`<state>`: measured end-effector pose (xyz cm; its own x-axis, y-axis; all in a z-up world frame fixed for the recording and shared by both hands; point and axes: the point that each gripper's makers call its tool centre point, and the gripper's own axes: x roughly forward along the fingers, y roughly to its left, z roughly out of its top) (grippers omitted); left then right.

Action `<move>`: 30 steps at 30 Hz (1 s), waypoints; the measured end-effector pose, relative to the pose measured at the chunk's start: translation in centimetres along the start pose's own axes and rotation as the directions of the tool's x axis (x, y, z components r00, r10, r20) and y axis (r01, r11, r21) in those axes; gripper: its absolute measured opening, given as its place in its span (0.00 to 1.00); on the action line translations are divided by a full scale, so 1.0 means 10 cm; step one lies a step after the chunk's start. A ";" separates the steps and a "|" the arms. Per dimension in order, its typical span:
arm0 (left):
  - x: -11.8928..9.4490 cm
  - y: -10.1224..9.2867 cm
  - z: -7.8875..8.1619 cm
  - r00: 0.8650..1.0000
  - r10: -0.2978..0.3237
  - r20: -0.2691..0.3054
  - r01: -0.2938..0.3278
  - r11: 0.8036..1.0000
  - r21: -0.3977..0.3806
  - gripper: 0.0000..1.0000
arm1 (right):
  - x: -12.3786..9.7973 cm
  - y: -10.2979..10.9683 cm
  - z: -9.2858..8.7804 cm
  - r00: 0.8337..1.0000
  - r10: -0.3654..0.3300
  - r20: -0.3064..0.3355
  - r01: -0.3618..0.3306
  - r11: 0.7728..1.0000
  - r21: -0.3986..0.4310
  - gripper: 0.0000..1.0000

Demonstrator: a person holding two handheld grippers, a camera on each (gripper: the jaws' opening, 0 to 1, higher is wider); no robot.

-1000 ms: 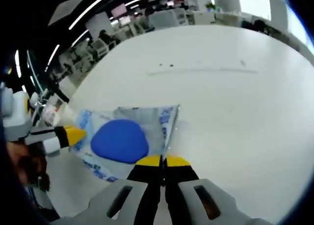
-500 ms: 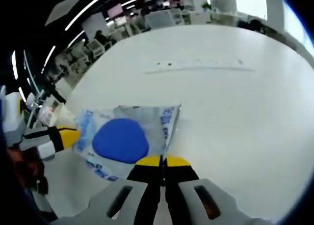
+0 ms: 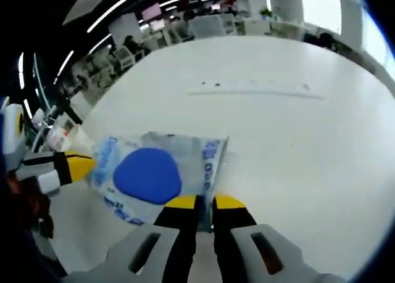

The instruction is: Arrange the tabletop items into an orderly group along one side of the table until the central work area is clear of visible clutter.

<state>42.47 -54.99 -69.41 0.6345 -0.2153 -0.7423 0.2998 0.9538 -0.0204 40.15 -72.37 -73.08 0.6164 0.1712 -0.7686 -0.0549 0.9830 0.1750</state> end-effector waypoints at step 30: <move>-0.37 -0.08 -0.07 0.991 -0.035 0.129 0.045 0.996 -0.079 0.20 | -0.46 -0.22 0.01 0.990 -0.057 0.131 0.056 0.998 0.012 0.59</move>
<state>39.38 -54.78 -67.08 0.7103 -0.2733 -0.6487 0.2708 0.9567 -0.1066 37.53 -75.35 -69.92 0.7162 0.1047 -0.6900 -0.0109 0.9902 0.1390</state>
